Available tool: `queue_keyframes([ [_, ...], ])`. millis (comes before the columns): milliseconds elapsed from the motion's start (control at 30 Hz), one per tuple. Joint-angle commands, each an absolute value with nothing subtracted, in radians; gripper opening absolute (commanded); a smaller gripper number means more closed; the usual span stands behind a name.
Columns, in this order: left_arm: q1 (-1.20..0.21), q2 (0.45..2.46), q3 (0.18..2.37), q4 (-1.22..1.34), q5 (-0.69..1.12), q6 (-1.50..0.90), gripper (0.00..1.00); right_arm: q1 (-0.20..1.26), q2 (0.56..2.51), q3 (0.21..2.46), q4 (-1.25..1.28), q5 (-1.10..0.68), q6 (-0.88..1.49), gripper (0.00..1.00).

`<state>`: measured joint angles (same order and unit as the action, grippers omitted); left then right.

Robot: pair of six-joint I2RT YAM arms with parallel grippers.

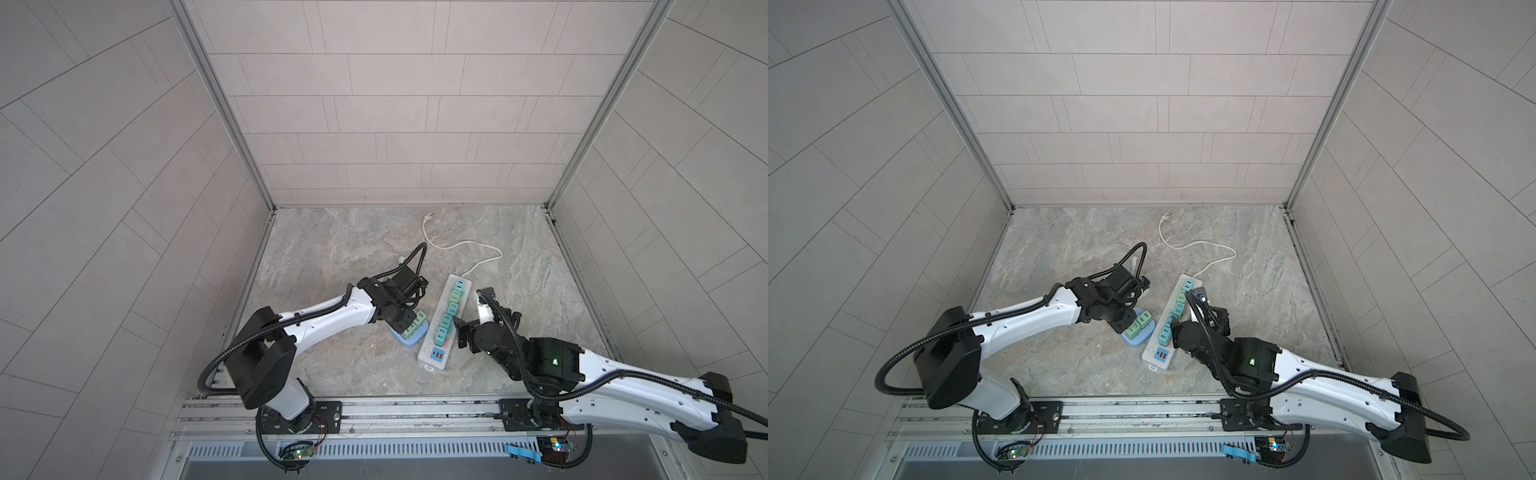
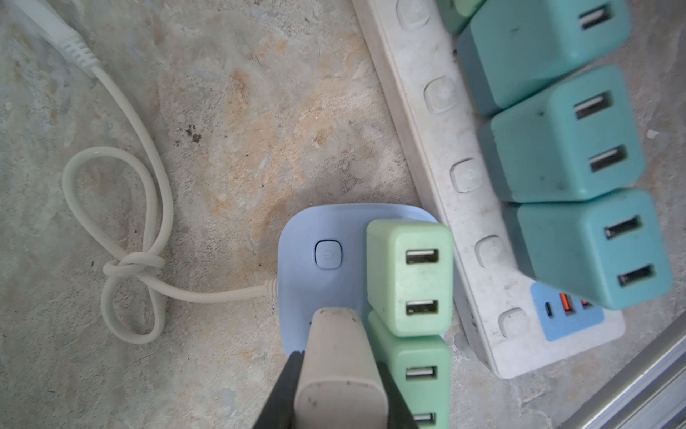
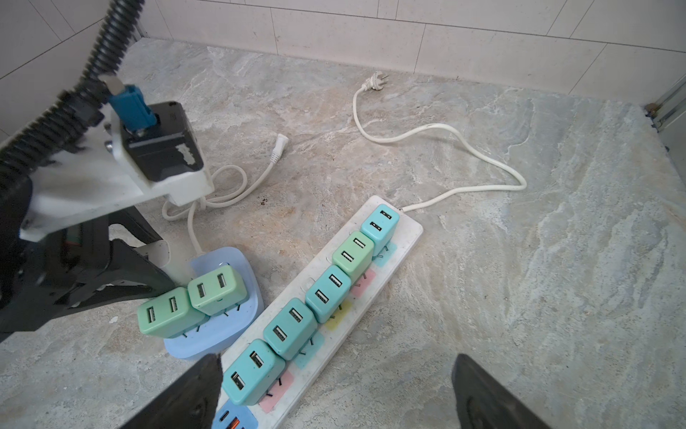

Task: Insert plugs into power strip
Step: Insert the plug into the socket.

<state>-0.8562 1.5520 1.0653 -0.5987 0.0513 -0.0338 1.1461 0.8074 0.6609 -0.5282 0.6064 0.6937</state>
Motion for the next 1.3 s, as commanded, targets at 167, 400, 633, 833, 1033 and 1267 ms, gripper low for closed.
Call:
queue_keyframes([
  [167, -0.861, 1.562, 1.033, -0.537, 0.048, -0.052, 0.0, 1.144, 0.812, 0.686, -0.54, 0.599, 0.721, 0.98],
  [400, -0.862, 1.566, 1.032, -0.526, 0.038, -0.066, 0.0, 1.146, 0.82, 0.687, -0.538, 0.594, 0.724, 0.98],
  [633, -0.862, 1.587, 1.023, -0.515, 0.068, -0.078, 0.0, 1.144, 0.832, 0.686, -0.531, 0.594, 0.719, 0.98],
  [833, -0.862, 1.579, 1.013, -0.526, 0.069, -0.085, 0.0, 1.144, 0.855, 0.687, -0.514, 0.585, 0.716, 0.98],
  [1033, -0.861, 1.565, 0.969, -0.491, 0.091, -0.089, 0.0, 1.145, 0.891, 0.689, -0.483, 0.57, 0.715, 0.98],
  [1267, -0.868, 1.602, 0.972, -0.523, -0.022, -0.08, 0.0, 1.145, 0.924, 0.701, -0.479, 0.557, 0.719, 0.99],
])
